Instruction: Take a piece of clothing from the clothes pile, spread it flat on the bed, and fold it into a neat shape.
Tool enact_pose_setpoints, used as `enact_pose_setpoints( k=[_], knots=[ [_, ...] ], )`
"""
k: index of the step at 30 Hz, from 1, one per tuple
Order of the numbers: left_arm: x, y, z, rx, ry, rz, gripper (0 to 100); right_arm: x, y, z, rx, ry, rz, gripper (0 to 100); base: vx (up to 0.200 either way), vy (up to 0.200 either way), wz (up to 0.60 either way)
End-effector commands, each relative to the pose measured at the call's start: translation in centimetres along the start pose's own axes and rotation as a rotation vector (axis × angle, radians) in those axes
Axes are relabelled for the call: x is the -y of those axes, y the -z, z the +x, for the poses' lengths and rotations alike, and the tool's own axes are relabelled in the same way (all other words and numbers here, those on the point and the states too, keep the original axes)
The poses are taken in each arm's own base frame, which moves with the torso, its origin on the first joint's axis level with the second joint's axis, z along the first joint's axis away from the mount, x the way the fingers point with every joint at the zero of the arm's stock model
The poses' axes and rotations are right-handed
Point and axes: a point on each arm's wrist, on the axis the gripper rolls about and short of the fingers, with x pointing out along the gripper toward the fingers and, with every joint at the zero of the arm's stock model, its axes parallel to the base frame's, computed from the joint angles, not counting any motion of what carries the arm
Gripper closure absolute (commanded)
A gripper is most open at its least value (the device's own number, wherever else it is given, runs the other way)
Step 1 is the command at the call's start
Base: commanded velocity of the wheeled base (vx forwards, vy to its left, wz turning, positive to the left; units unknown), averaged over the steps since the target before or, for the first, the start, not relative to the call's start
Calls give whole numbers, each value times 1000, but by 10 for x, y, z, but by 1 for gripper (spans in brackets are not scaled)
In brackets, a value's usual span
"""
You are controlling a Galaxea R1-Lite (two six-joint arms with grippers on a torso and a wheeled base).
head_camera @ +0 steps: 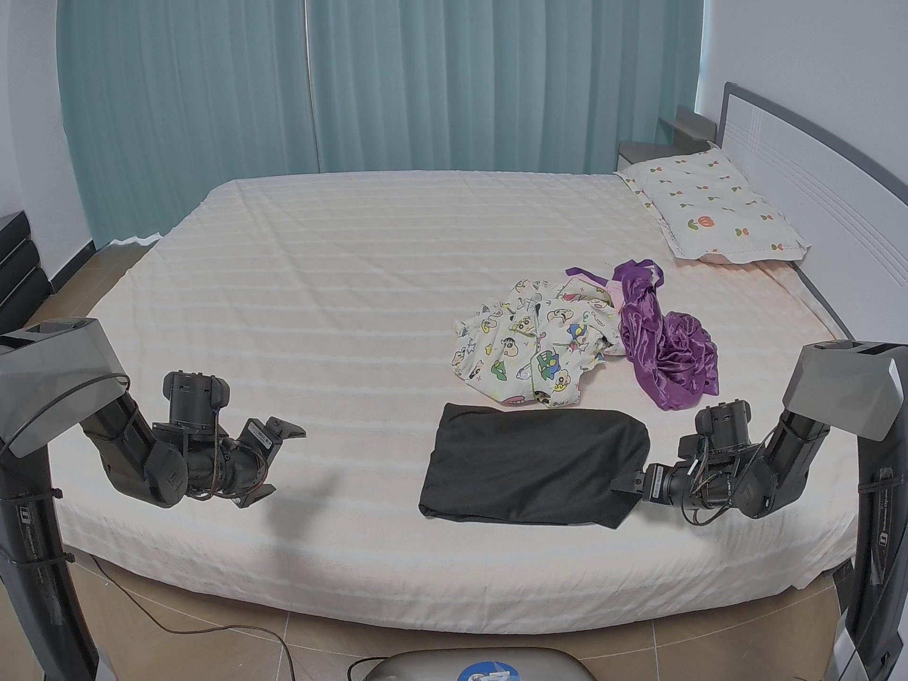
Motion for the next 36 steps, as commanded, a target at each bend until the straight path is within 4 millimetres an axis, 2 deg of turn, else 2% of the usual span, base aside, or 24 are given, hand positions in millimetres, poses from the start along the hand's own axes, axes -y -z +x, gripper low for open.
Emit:
enact_pose_setpoints(
  k=[1, 6, 23, 24, 29, 36],
  knots=[
    [0, 0, 0, -1, 0, 0, 0, -3, 3, -4, -18, 3, -3, 100, 0, 0, 0],
    [0, 0, 0, 0, 0, -1, 0, -7, 2, -18, -65, 21, -10, 100, 0, 0, 0],
    [0, 0, 0, 0, 0, -1, 0, -3, 6, -22, -87, 36, -62, 100, 0, 0, 0],
    [0, 0, 0, 0, 0, -1, 0, -3, 7, -22, -92, 37, -79, 0, 0, 0, 0],
    [0, 0, 0, 0, 0, -1, 0, 1, 10, -25, -104, 55, -102, 0, 0, 0, 0],
    [0, 0, 0, -1, 0, 0, 0, -7, 14, -26, -114, 29, -124, 0, 0, 0, 0]
  ],
)
